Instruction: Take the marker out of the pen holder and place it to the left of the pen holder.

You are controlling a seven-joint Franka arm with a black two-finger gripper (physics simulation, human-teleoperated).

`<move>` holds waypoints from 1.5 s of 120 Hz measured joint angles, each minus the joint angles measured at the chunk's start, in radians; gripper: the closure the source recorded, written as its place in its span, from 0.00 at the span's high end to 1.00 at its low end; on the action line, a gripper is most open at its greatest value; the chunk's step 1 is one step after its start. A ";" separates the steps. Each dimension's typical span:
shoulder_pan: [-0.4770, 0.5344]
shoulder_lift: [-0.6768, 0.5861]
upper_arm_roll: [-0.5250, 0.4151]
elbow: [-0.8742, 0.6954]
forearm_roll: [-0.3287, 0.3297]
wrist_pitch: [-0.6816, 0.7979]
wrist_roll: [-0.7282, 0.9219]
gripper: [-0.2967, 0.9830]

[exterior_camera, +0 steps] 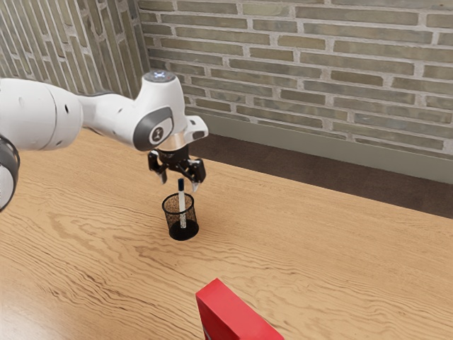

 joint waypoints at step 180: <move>-0.014 -0.150 0.006 -0.040 0.092 0.006 -0.054 0.18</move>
